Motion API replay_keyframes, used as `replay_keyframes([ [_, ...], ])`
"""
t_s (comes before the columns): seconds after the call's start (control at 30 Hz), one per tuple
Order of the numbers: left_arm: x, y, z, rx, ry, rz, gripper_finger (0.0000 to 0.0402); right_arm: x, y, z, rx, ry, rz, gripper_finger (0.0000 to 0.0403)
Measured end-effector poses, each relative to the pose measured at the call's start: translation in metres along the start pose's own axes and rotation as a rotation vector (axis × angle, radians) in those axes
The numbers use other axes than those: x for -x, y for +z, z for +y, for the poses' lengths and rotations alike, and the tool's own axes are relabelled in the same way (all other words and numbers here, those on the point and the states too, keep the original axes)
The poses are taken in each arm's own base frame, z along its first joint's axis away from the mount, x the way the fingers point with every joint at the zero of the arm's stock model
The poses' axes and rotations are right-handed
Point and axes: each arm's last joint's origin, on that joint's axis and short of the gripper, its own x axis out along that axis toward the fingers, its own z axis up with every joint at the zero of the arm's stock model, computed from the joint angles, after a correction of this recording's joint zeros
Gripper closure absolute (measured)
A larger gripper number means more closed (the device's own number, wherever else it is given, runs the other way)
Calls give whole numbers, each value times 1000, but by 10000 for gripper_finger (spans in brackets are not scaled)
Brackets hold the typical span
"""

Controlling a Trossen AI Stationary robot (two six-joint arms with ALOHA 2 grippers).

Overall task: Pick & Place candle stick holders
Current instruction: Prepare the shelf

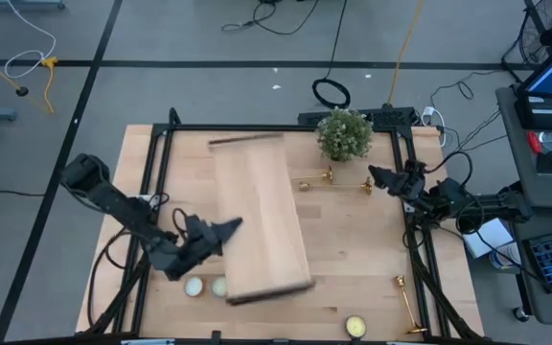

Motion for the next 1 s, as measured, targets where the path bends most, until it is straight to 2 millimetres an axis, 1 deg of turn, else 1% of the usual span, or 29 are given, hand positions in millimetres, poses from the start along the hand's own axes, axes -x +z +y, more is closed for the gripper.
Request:
replay_keyframes([
  [0.13, -18, 5, -7, -43, 4, -120, 351, 0, -2, 0, -35, 27, 58, 200],
  [0.23, -31, 7, -21, -71, 18, -234, 351, 0, -4, 1, -49, 55, 117, 200],
  [0.33, -47, 12, -32, -79, 25, -323, 351, 0, -6, 0, -62, 58, 157, 200],
  [0.43, -66, 21, -36, -86, 27, -397, 351, 1, -7, -1, -83, 56, 184, 200],
  [0.53, -83, 30, -36, -41, 8, -438, 351, 1, -8, 0, -90, 70, 204, 200],
  [0.63, -99, 36, -26, -7, 1, -486, 351, 1, -8, 0, -90, 69, 204, 200],
  [0.83, -128, 40, 11, 49, -6, -591, 351, 1, -8, -1, -93, 64, 210, 200],
  [0.9, -133, 38, 22, 58, -8, -612, 351, 1, -8, -1, -101, 61, 213, 200],
  [1.0, -131, 28, 33, 84, -16, -632, 351, 1, -8, -1, -127, 67, 221, 200],
])
